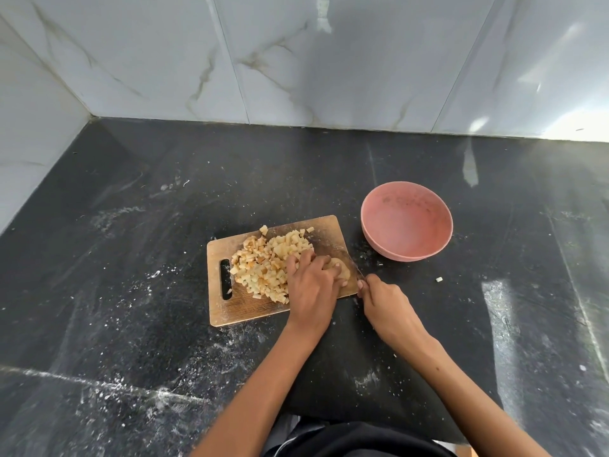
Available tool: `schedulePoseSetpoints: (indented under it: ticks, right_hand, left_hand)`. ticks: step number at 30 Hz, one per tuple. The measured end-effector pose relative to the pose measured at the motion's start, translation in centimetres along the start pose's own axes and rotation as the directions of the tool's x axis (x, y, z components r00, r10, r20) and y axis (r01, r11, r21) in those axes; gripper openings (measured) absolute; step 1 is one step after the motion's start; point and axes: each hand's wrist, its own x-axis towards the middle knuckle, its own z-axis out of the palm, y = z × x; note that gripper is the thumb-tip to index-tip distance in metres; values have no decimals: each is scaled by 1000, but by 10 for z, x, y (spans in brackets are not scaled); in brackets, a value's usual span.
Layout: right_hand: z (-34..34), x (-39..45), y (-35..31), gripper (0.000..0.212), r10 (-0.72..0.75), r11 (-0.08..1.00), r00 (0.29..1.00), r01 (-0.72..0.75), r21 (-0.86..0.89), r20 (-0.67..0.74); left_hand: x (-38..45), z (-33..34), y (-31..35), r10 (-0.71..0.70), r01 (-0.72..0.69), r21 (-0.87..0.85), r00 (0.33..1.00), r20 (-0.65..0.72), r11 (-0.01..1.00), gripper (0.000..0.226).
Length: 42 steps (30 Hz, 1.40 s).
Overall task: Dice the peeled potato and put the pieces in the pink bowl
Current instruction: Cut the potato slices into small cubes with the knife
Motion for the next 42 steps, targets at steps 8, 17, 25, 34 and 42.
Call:
schedulePoseSetpoints:
  ticks: [8, 17, 25, 34, 42]
  right_hand:
    - [0, 0, -2, 26, 5, 999, 999, -4, -36, 42]
    - [5, 2, -18, 17, 103, 981, 990, -85, -172, 98]
    - [6, 1, -19, 17, 143, 965, 979, -106, -239, 144]
    - [7, -33, 10, 7, 127, 964, 982, -89, -250, 143]
    - [-7, -23, -7, 19, 82, 992, 993, -72, -104, 87]
  left_hand:
    - [8, 0, -8, 41, -41, -120, 999, -1, 992, 16]
    - [1, 17, -8, -55, 61, -48, 993, 108, 997, 26]
    - [-3, -1, 5, -85, 77, 89, 993, 82, 993, 13]
    - [-9, 4, 4, -76, 74, -48, 997, -23, 996, 12]
    - [-19, 18, -3, -181, 154, -296, 981, -66, 943, 30]
